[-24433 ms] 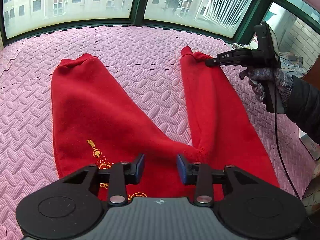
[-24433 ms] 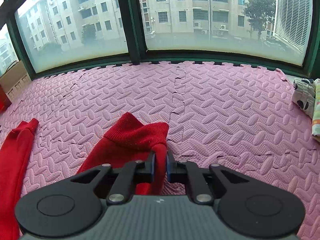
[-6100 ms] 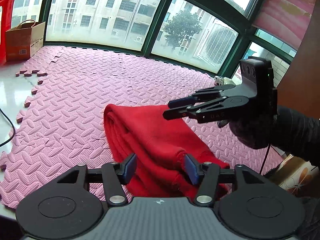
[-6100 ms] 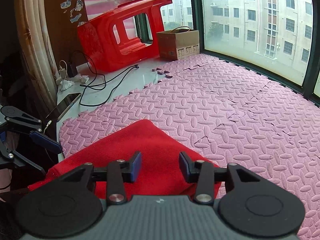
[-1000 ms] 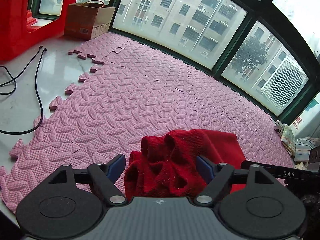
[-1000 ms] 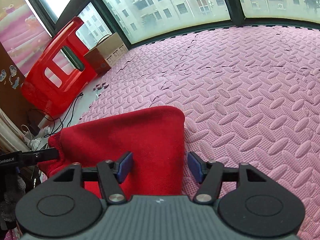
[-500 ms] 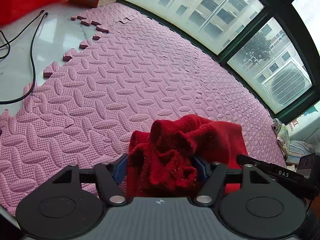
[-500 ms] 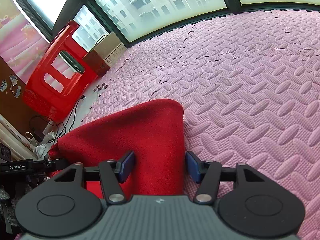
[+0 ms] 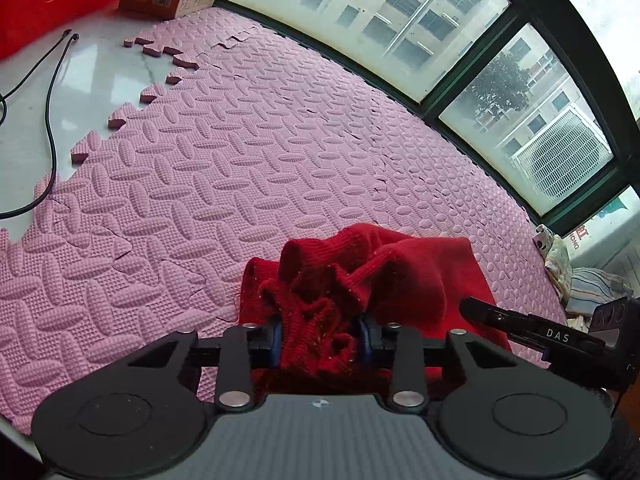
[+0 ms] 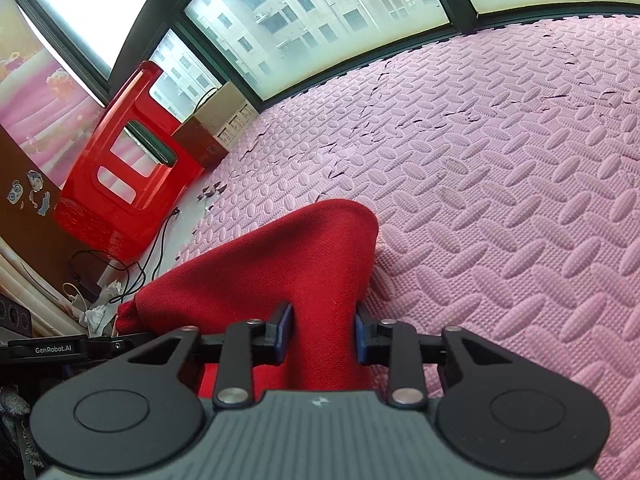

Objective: Fold clothes

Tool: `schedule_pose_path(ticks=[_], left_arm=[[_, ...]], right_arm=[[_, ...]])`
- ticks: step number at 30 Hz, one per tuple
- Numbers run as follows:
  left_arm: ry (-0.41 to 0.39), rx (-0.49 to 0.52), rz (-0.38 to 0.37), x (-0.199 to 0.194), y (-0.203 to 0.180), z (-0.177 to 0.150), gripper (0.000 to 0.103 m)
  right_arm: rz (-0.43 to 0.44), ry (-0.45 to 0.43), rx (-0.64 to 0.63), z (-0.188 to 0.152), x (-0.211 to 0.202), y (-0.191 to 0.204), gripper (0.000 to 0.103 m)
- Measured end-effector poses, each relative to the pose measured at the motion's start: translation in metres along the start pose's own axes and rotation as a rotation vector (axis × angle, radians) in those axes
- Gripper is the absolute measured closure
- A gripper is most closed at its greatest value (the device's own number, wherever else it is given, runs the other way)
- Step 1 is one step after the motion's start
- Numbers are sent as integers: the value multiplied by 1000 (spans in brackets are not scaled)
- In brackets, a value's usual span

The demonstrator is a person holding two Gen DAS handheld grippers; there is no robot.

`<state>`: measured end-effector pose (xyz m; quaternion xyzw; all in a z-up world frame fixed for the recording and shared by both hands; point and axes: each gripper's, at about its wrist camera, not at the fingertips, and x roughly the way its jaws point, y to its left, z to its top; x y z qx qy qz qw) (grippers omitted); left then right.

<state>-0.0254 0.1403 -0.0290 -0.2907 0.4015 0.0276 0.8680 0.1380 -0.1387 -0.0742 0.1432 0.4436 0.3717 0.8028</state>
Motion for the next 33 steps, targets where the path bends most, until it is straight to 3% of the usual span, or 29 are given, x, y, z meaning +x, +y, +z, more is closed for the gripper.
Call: schedule_pose_path(ticks=[12, 17, 24, 33], left_arm=[[-61, 145, -86, -1, -62, 38, 78], [-52, 228, -141, 22, -109, 54, 78], [5, 306, -186, 70, -168, 58, 77], [112, 365, -199, 135, -223, 46, 77]], right_arm=[[-44, -190, 16, 12, -63, 3, 82], [-135, -288, 35, 28, -104, -16, 82], [-248, -362, 81, 42, -145, -58, 82], [-351, -375, 173, 43, -169, -125, 82]])
